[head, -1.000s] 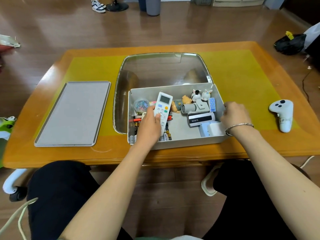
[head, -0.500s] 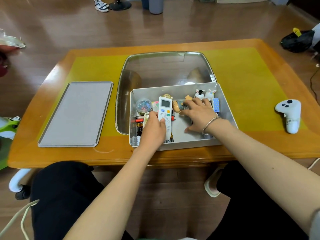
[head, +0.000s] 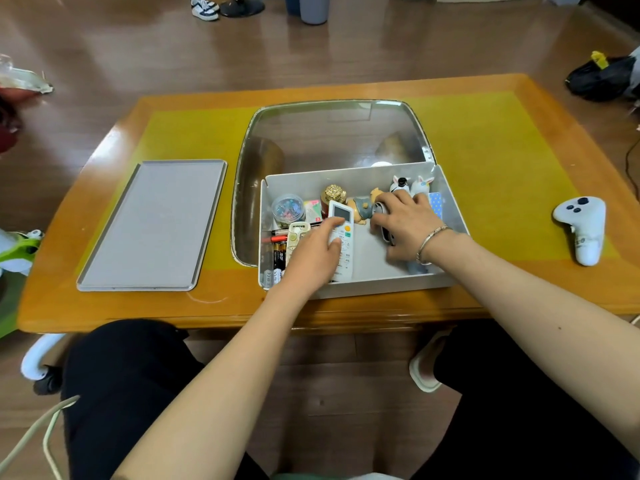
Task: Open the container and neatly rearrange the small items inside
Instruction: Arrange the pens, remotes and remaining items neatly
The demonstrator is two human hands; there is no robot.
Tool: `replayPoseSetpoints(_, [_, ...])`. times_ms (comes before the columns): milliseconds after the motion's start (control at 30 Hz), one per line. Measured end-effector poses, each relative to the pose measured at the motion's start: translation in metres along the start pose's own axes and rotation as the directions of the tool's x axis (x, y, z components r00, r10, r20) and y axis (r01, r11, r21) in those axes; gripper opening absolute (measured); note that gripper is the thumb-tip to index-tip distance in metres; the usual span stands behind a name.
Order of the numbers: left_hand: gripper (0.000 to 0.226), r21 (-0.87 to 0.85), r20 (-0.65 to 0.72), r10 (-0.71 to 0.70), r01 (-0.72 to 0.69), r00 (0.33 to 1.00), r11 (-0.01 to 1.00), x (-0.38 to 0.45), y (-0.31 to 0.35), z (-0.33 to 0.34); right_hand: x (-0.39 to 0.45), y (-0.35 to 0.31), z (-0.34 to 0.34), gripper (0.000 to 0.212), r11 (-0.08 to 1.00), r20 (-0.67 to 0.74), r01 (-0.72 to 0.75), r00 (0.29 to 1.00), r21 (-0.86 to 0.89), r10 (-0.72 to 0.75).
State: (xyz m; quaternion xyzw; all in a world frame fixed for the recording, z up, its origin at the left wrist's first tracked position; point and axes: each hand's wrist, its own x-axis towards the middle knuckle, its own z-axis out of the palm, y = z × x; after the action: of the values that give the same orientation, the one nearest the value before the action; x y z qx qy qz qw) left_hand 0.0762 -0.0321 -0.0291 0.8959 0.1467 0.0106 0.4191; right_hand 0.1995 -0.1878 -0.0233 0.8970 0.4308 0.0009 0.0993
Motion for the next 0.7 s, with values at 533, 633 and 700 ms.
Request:
replayPoseSetpoints(533, [0.055, 0.397, 0.374, -0.052, -0.109, 0.926, 0.911, 0.020, 0.022, 0.022, 0.003, 0.014, -0.014, 0.053, 0.997, 0.064, 0.052, 0.996, 0.053, -0.055])
replayPoseSetpoints(633, [0.068, 0.436, 0.468, -0.077, -0.154, 0.881, 0.886, 0.016, 0.023, 0.026, 0.002, 0.014, -0.014, 0.052, 0.997, 0.049, 0.046, 0.998, 0.055, -0.049])
replayPoseSetpoints(700, [0.075, 0.503, 0.494, -0.103, -0.187, 0.863, 0.844, 0.015, 0.026, 0.028, 0.002, 0.014, -0.014, 0.051, 0.997, 0.047, 0.042, 0.998, 0.061, -0.045])
